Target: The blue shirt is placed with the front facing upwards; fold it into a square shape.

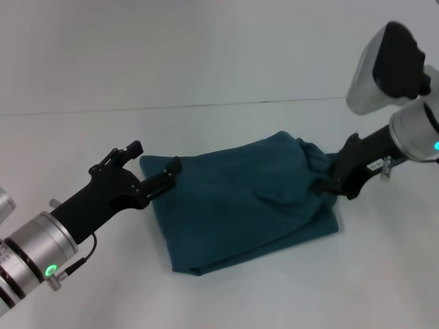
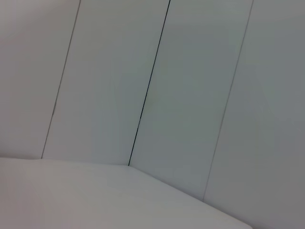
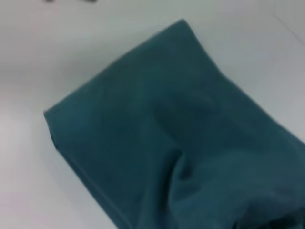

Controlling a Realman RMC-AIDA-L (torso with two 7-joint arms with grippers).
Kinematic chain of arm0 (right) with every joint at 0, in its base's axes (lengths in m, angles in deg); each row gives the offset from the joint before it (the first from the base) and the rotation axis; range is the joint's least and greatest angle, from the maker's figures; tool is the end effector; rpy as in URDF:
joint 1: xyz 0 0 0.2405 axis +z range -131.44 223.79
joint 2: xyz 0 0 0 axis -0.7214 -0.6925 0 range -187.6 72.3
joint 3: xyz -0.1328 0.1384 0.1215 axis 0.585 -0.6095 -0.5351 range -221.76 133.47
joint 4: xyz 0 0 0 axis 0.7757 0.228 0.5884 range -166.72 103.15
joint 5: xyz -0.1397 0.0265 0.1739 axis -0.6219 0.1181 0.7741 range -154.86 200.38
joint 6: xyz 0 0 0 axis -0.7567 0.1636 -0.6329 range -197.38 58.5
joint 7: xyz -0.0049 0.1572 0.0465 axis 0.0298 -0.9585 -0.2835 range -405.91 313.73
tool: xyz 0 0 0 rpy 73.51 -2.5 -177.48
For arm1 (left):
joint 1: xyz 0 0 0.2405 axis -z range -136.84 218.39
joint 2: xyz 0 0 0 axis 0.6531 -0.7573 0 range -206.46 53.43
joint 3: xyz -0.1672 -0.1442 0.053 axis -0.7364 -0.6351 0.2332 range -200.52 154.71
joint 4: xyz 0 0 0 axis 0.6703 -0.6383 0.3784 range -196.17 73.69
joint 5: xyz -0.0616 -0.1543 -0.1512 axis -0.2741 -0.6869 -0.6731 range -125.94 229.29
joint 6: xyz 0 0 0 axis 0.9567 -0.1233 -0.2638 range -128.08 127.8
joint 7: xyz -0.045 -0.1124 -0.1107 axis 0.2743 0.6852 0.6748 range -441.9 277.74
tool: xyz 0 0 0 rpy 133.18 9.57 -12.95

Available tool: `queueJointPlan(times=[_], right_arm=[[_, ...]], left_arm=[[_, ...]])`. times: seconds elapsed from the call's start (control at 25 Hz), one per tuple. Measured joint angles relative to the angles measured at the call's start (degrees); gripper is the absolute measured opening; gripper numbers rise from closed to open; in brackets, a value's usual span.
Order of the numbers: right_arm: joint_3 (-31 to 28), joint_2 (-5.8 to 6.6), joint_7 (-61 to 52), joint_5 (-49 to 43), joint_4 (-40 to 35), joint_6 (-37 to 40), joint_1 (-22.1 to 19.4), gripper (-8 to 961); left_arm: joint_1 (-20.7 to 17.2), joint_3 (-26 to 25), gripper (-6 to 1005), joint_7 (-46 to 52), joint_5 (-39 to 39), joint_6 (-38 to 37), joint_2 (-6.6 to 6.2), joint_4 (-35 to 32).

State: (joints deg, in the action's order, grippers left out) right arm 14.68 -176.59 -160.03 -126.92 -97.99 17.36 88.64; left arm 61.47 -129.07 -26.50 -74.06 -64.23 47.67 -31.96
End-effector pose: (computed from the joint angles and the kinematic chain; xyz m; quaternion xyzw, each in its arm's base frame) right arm 0.1751 0.4004 0.0315 -0.9613 0.1675 -0.1307 0.1754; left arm -0.2284 0.3479 -0.0530 -0.8259 -0.2557 -0.3864 0.3211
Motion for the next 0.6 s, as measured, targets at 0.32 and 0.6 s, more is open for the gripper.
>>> queueJointPlan(times=[0.32,0.6], right_arm=[[-3.9,0.28,-0.5,0.3,-3.9,4.2,0.5,92],[-4.1,0.29,-1.4,-0.1,-7.4,8.2,-0.6,93]], left_arm=[[0.2,-0.1,936,0.0,0.1,0.1,-0.08,0.0],[0.3,-0.5,935,0.0,0.1,0.3,-0.17,0.0]])
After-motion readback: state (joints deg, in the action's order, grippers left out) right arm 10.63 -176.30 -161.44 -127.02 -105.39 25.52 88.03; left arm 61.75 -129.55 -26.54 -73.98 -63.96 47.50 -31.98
